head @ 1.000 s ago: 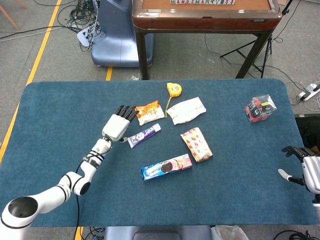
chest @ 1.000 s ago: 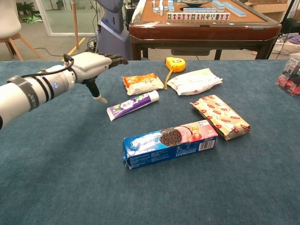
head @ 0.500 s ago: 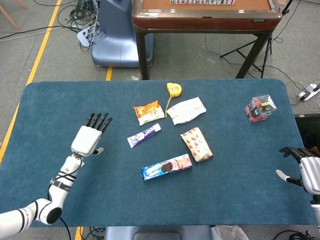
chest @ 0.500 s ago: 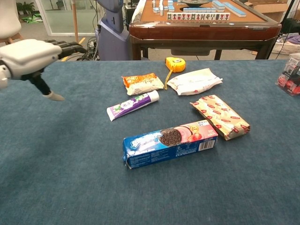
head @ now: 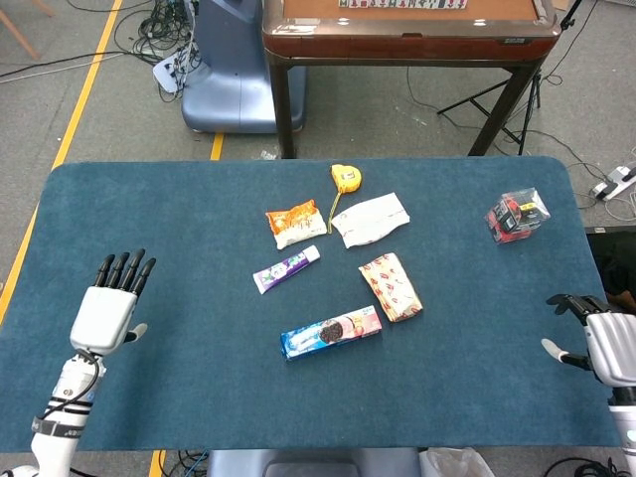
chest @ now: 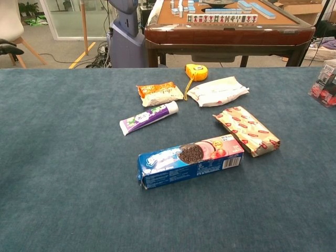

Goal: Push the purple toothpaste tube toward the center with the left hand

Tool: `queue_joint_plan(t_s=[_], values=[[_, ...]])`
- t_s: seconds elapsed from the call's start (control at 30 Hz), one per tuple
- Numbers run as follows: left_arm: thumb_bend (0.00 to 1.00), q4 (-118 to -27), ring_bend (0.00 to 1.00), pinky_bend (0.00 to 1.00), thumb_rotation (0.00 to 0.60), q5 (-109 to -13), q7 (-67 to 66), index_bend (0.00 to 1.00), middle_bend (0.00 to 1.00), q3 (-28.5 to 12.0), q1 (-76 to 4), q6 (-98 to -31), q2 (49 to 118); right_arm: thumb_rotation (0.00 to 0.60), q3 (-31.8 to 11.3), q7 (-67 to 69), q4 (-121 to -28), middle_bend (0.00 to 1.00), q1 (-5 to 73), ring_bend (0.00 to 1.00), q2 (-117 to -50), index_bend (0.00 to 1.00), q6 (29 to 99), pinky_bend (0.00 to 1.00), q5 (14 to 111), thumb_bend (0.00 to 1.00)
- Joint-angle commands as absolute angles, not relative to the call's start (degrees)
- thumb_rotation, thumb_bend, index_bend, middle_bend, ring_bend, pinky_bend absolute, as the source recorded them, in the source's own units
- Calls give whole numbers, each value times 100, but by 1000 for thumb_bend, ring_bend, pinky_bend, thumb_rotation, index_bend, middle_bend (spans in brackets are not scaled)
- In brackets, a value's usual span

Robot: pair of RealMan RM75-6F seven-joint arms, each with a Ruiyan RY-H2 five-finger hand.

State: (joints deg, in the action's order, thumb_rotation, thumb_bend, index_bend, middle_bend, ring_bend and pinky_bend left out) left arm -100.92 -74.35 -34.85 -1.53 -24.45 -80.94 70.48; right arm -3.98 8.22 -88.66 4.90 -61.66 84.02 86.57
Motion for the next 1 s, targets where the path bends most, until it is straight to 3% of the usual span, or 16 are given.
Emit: queue_joint_plan(t_s=[0.03,0.6,1.0], values=[[31,-10203,0,57,600,-7464,-3470,0,0,-62,-2239,-8259,6961,600,-398,797,-8865,455,502,377,-6180,384,8376,559,8639,129],[31,-10289,0,70,600,-7991,-2692,0,0,343,-1109,-9119,6656,600,-401,448,-8850,453,619,377,-6334,384,8154,559,8524,129],[31,-10026,0,71,600,-7956,-2070,0,0,352,-708,-9066,6511,600,-369,256,-8901,441,565,376,-6379,384,8341,559,8646,129]])
